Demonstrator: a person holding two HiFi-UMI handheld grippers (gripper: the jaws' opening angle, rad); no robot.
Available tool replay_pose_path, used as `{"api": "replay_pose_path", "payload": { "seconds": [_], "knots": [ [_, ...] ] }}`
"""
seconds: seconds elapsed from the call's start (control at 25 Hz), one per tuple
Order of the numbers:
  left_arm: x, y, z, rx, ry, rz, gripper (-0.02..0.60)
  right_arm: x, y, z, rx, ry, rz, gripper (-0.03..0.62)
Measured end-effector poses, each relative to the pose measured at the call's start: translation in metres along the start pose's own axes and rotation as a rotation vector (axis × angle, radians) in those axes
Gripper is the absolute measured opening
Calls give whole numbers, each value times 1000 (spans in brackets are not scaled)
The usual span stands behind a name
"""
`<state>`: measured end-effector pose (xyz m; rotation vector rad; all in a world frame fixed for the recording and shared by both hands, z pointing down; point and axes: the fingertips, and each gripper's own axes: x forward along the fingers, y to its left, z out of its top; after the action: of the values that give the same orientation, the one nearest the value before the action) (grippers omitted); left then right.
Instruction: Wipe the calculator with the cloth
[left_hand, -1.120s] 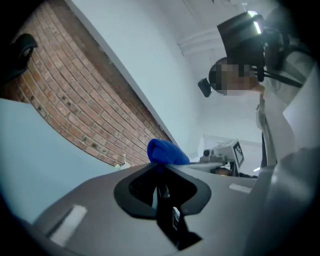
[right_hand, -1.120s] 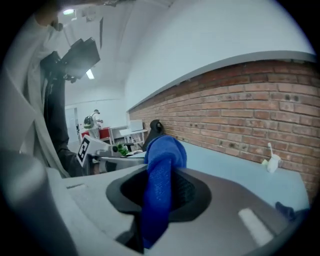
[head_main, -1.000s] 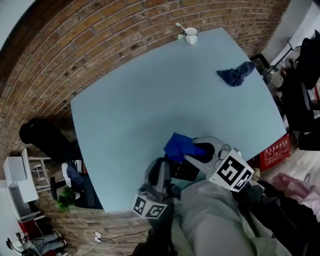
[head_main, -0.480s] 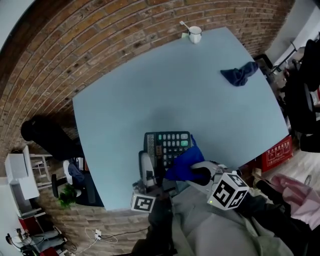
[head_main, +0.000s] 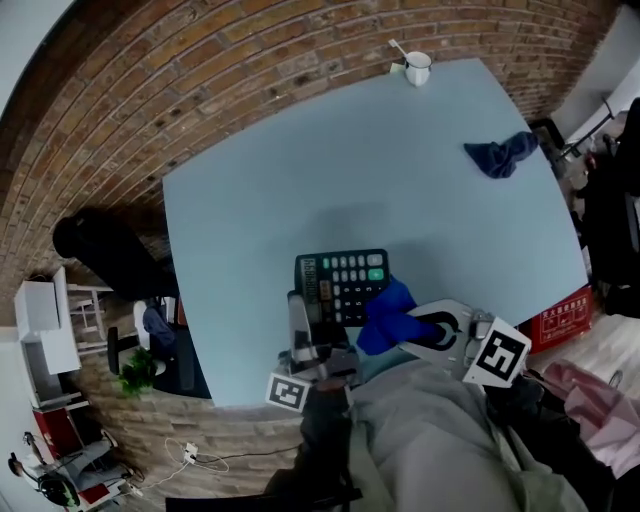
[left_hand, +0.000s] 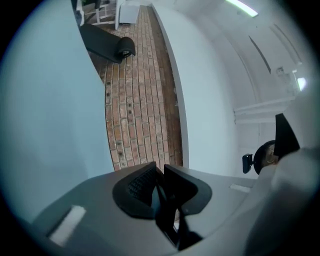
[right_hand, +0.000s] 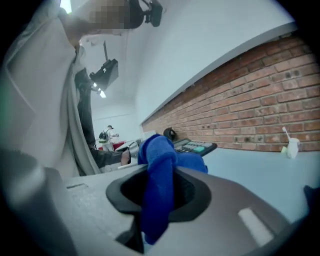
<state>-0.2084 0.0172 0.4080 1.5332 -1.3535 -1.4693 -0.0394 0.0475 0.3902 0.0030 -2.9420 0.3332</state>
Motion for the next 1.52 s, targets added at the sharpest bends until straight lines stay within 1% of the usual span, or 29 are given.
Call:
{"api": "replay_pose_path", "payload": {
  "seconds": [0.04,0.08,0.12,0.2,0.24,0.28,0.32,0.36,0.4,0.48,0.52,0.56,0.64,0.72,0.76,0.84,0.88,0.92,1.0,1.08,1.16,1.24,1.32,1.36,1.4,1.44,1.52],
  "knots": [
    [-1,1,0,-9,3,1,48,-4,-6,4,15,-17,-18,100],
    [-4,2,-1,-12,14,1,46,-8,-16,6,30,-24,-61,100],
    [-7,1,-3,-12,30,0,43,-12,-30,5,41,-18,-123,100],
    [-13,0,-8,-6,47,2,43,-12,-57,-1,39,26,-237,100],
    [-15,2,-9,1,44,13,48,-8,-64,-4,28,48,-263,100],
    [-18,6,-8,5,35,27,48,-4,-65,-6,23,56,-262,100],
    [-20,10,-5,1,23,39,48,-1,-59,-8,32,50,-239,100],
    [-21,12,-1,-7,7,44,46,1,-48,-9,53,38,-193,100],
    [-22,14,4,-12,-11,45,44,4,-33,-10,77,28,-130,100],
    [-22,15,15,-20,-40,41,41,13,4,-13,87,45,5,100],
    [-22,16,19,-27,-48,39,40,17,18,-15,70,60,46,100],
    [-21,16,20,-36,-51,37,41,19,25,-15,51,64,58,100],
    [-21,15,21,-54,-47,24,41,20,18,-11,62,40,23,100],
    [-21,10,16,-62,-26,1,46,13,-7,-5,92,10,-58,100],
    [-21,7,12,-65,-8,-12,46,8,-23,-1,87,-8,-106,100],
    [-21,1,3,-88,15,-34,46,-3,-55,9,84,-68,-196,100],
    [-22,-1,0,-101,17,-43,46,-8,-65,15,111,-108,-224,100],
    [-22,-2,-1,-109,15,-49,46,-11,-71,19,145,-146,-234,100],
    [-22,-1,0,-106,7,-51,46,-11,-66,19,192,-179,-202,100],
    [-21,3,6,-96,-3,-39,43,-6,-44,6,203,-146,-124,100],
    [-20,11,10,-84,11,-30,43,0,-20,-12,229,-108,-36,100],
    [-19,22,5,-68,81,-31,41,2,-10,-32,281,-86,5,100],
    [-18,37,-8,-38,202,-37,41,-1,-12,-57,335,-40,2,100],
    [-17,46,-17,-3,280,-39,41,-3,-16,-71,348,-2,-7,100],
    [-17,56,-26,50,367,-39,41,-6,-20,-86,349,40,-22,100],
    [-17,68,-36,121,460,-34,41,-8,-24,-99,340,80,-40,100],
    [-17,91,-56,255,639,-23,42,-15,-35,-117,322,125,-82,100]
  ]
}}
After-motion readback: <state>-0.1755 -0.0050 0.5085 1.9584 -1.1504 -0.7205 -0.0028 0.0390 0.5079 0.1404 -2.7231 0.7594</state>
